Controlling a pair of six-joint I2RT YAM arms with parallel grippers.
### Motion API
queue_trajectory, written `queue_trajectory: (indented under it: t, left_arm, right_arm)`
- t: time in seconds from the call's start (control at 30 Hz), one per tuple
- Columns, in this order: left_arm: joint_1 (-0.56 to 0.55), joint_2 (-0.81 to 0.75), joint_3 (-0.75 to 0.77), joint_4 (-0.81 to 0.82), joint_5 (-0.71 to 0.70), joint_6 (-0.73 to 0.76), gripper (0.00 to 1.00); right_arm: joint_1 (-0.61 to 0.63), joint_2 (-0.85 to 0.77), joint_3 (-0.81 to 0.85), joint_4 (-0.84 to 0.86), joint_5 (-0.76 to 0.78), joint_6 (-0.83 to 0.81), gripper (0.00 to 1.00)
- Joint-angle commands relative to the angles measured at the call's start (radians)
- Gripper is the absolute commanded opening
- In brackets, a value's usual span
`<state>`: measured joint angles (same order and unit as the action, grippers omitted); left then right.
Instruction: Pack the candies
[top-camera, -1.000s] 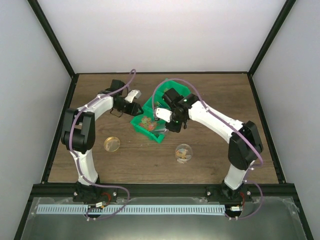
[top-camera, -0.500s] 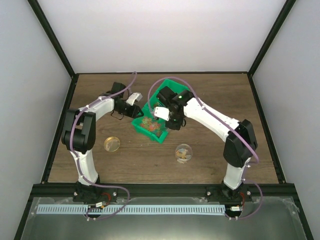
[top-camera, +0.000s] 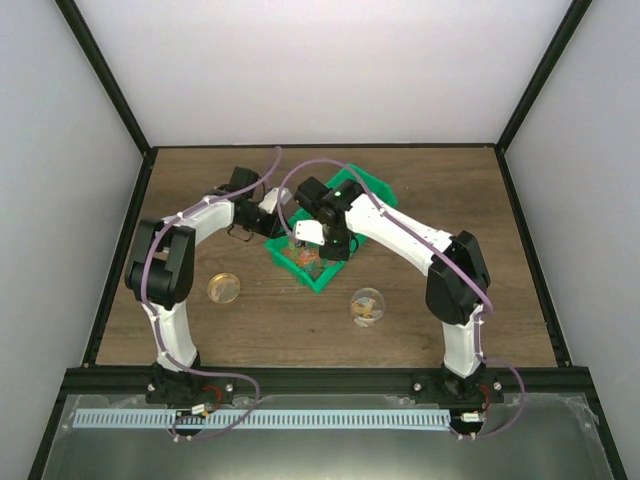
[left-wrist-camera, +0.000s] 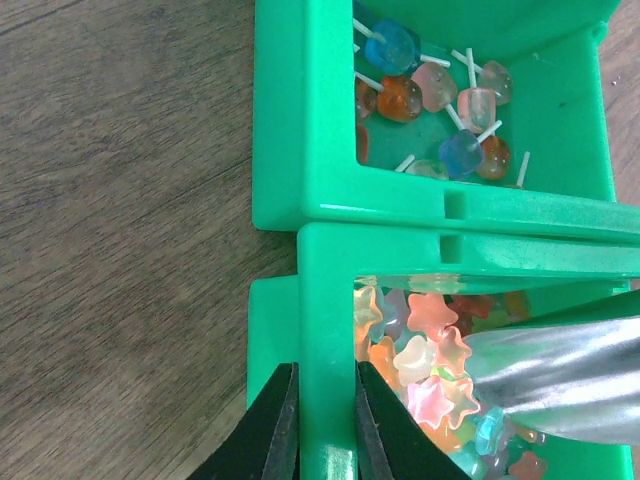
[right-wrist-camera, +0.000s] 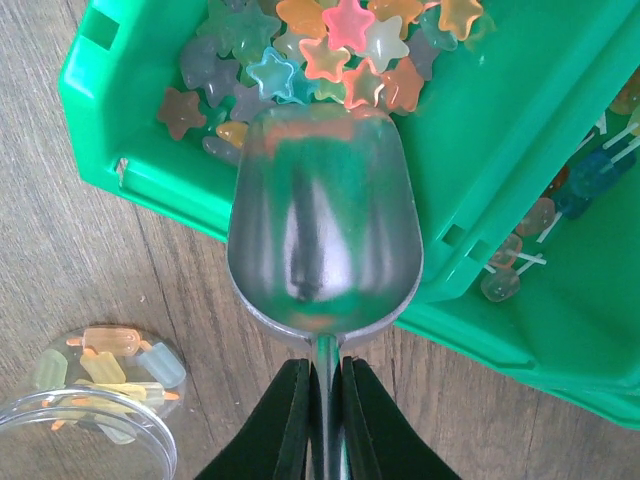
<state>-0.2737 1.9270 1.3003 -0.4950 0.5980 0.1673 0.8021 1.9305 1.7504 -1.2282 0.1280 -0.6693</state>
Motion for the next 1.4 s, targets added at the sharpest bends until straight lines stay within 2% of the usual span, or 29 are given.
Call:
queue_trajectory:
  t: [0.0, 0.1, 0.33, 0.57, 0.73, 1.03, 1.13, 1.37]
  left_arm:
    - [0.001, -0.009, -0.013, 0.010, 0.062, -0.017, 0.08]
    - [0.001, -0.004, -0.011, 0.005, 0.062, -0.022, 0.04]
    - [0.001, -0.034, -0.055, 0.002, 0.060, -0.052, 0.04]
    - [0.001, -0.041, -0.085, 0.030, 0.063, -0.100, 0.04]
    - [0.001, -0.045, -0.088, 0.034, 0.050, -0.108, 0.04]
    - [-0.008, -0.058, -0.111, 0.053, 0.039, -0.130, 0.04]
    - [-0.010, -0.048, -0.103, 0.051, 0.041, -0.132, 0.04]
    - [-0.009, -0.038, -0.093, 0.044, 0.044, -0.129, 0.04]
  right_arm:
    - [0.005, 0.061, 0.019, -0.046, -0.019, 0.008, 0.01]
    - [0.004, 0.070, -0.007, -0.008, -0.050, 0.038, 0.01]
    - [-0.018, 0.051, -0.070, 0.054, -0.137, 0.160, 0.01]
    - [-0.018, 0.034, -0.223, 0.215, -0.182, 0.237, 0.01]
    - [-0.019, 0.012, -0.345, 0.370, -0.159, 0.262, 0.01]
    - [-0.017, 0.043, -0.262, 0.359, -0.216, 0.287, 0.01]
    - [-0.016, 0.044, -0.279, 0.383, -0.207, 0.278, 0.01]
    - [-0.018, -0.057, -0.528, 0.667, -0.289, 0.277, 0.01]
